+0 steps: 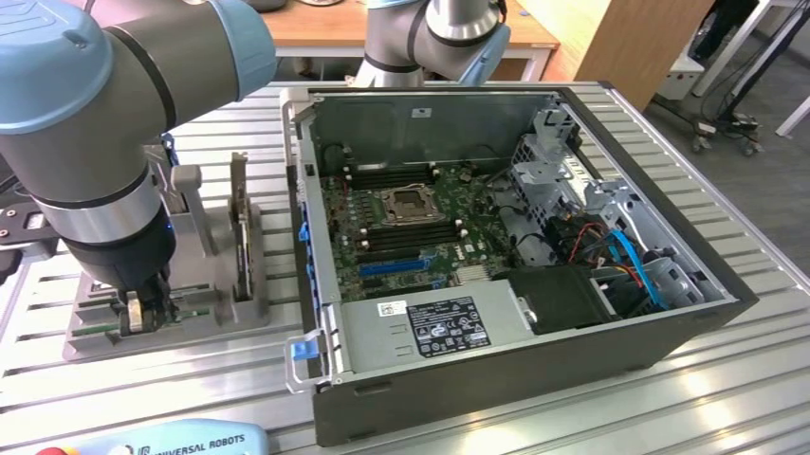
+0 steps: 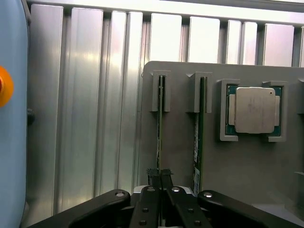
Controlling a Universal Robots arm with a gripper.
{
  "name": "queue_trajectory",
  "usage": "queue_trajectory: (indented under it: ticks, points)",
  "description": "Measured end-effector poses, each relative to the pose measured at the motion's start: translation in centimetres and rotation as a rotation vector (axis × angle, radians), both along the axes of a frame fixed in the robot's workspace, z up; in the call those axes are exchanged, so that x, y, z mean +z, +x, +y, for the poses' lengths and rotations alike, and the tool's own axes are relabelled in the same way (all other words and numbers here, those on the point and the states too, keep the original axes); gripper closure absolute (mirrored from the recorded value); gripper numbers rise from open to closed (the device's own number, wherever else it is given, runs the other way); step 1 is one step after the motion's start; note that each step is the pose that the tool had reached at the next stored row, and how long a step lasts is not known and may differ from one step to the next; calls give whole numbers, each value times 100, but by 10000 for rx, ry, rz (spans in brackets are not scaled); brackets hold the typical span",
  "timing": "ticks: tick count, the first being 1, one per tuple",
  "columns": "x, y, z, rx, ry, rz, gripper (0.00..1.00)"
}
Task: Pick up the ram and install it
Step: 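Pick up the ram and move it above insertion slot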
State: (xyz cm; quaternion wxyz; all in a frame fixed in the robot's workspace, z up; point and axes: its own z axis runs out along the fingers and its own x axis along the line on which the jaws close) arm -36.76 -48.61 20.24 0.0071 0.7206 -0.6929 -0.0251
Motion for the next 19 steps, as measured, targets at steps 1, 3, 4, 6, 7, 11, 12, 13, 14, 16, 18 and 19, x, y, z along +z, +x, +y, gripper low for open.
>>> queue_trajectory:
  ticks: [1, 3, 4, 6, 7, 11, 12, 13, 14, 16, 18, 19]
  points:
    - [1, 0, 0, 0, 1, -1, 88]
    - [9, 0, 0, 0, -1, 1, 88]
    - [15, 0, 0, 0, -1, 1, 88]
    - [28, 0, 0, 0, -1, 0, 88]
    - [34, 0, 0, 0, 0, 0, 88]
    - [65, 0, 0, 0, 0, 0, 88]
    - [73, 0, 0, -1, 0, -1, 88]
    - [81, 0, 0, -1, 0, 0, 88]
    - [88, 0, 0, -1, 0, 0, 88]
    - [104, 1, 0, -3, 0, 0, 88]
    - [122, 1, 0, -6, 0, 0, 88]
    - [131, 1, 0, -9, 0, 1, 88]
